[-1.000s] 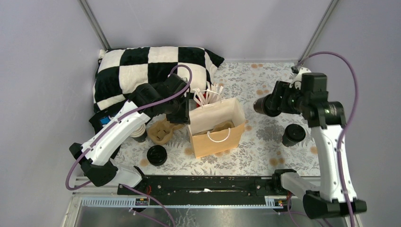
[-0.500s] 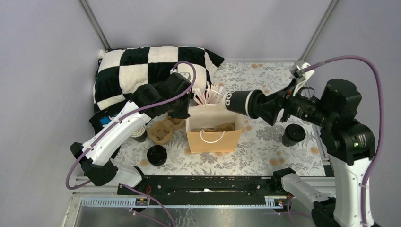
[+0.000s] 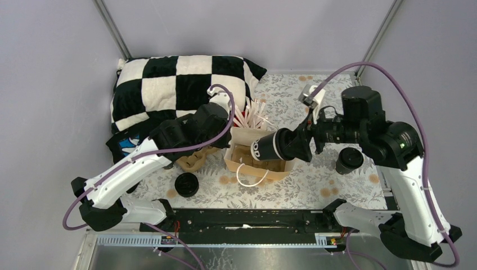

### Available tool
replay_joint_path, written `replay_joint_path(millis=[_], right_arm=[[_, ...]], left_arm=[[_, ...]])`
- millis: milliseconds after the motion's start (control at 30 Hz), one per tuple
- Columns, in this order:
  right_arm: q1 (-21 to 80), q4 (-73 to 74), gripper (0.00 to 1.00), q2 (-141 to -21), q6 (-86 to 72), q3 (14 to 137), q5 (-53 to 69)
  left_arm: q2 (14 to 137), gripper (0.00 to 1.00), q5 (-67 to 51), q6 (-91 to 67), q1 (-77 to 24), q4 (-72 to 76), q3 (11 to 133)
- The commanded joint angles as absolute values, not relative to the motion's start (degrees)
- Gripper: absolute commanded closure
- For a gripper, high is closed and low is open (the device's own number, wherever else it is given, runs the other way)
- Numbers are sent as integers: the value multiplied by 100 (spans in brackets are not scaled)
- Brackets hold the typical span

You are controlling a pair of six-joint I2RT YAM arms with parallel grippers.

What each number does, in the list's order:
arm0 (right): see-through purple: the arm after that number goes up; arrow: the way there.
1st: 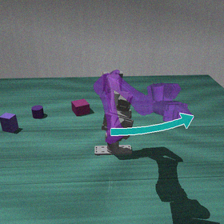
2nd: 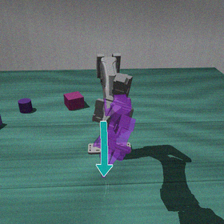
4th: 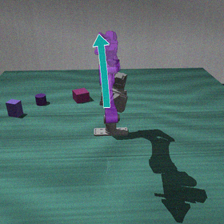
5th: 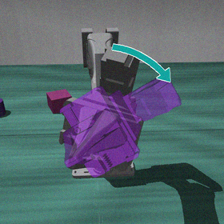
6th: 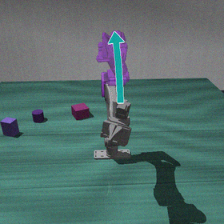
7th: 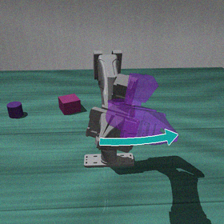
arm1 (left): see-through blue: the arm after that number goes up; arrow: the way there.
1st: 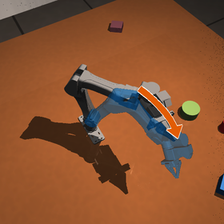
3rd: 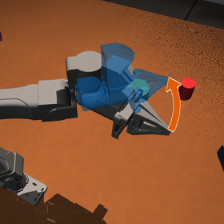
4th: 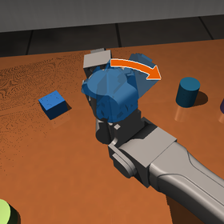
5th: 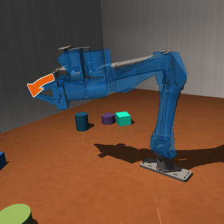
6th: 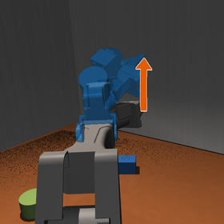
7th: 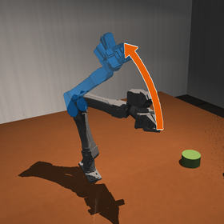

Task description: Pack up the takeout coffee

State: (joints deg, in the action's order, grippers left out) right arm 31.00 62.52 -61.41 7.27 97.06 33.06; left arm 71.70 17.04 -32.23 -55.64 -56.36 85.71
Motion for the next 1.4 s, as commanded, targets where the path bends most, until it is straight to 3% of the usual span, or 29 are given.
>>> replay_joint_path(millis=[0,133,333,500,867,1167,1367], right_arm=[[3760,6797,62,-6582,1228,10229,2512],[4491,6984,64,-6932,1292,10621,1619],[6337,7078,65,-7367,1357,10589,-1133],[7686,7305,64,-7991,1593,10560,-2472],[7967,6126,64,-7786,2258,9243,-2242],[8096,6062,65,-8386,1890,9633,-1386],[8506,6037,65,-8804,1594,9617,-2016]], left_arm=[[6987,100,2049,-3032,-5640,-5024,8508],[6873,100,2023,-3086,-5654,-4993,8347],[6444,100,2038,-3112,-5663,-4583,7768],[6177,100,2048,-3001,-5687,-4059,7474],[4944,100,2131,-2222,-5790,-2621,5831],[4354,100,2032,-2510,-5792,-2216,5191],[4394,100,2075,-2661,-5801,-2484,5361]])
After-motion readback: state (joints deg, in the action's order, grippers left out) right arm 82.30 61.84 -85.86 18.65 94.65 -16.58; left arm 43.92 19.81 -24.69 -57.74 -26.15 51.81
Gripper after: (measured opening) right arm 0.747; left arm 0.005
